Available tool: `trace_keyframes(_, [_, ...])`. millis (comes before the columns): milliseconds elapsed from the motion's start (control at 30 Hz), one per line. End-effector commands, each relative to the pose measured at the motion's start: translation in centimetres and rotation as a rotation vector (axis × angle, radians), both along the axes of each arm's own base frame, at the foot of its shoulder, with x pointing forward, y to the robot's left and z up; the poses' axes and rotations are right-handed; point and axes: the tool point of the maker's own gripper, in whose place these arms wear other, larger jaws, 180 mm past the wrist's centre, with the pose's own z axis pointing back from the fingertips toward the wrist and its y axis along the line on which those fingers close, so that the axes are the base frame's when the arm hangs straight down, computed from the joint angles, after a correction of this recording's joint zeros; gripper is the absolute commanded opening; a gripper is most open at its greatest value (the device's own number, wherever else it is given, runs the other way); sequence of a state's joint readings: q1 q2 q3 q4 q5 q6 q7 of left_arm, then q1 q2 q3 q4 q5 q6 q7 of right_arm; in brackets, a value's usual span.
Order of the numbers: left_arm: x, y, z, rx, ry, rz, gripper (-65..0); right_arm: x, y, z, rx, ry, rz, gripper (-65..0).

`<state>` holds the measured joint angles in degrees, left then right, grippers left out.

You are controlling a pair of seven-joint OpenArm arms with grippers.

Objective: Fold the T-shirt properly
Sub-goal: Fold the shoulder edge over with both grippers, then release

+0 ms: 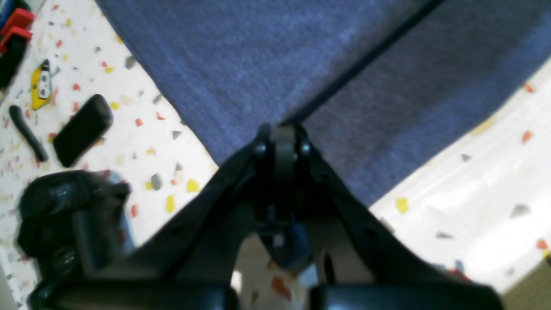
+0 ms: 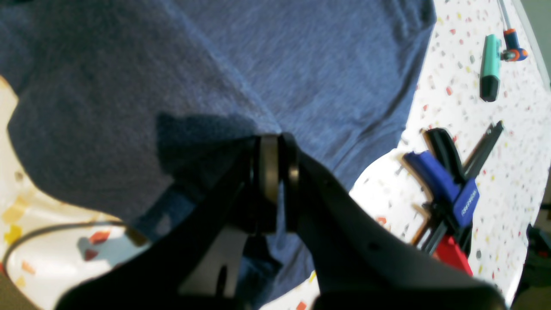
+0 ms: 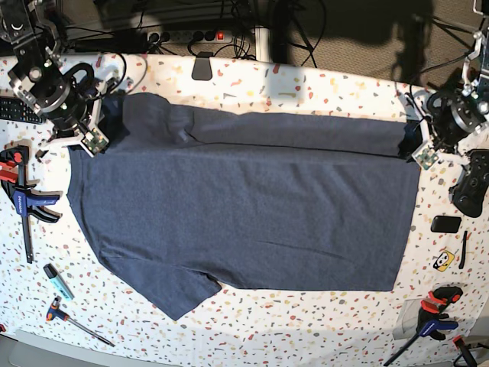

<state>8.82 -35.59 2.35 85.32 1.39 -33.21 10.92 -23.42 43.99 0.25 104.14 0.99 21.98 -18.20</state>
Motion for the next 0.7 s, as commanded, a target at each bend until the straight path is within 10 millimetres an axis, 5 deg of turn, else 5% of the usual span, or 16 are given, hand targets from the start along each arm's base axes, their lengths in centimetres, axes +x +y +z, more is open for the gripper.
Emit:
trace_keyframes(0, [1.4, 0.8, 1.2, 0.011, -0.041, 0.008, -65.0, 1.0, -0.4, 0.9, -0.018, -0.034, 0.007, -65.0])
trace_keyframes(367, [4.6, 0.5, 0.3, -0.003, -0.043, 0.040, -65.0, 4.1, 0.2, -3.5, -0.045, 0.052, 0.017, -65.0])
trace_keyframes(667, [5.0, -0.3, -0.6, 0.023, -0.048, 0.029, -65.0, 4.8, 0.1, -3.3, -0.092, 0.046, 0.018, -65.0])
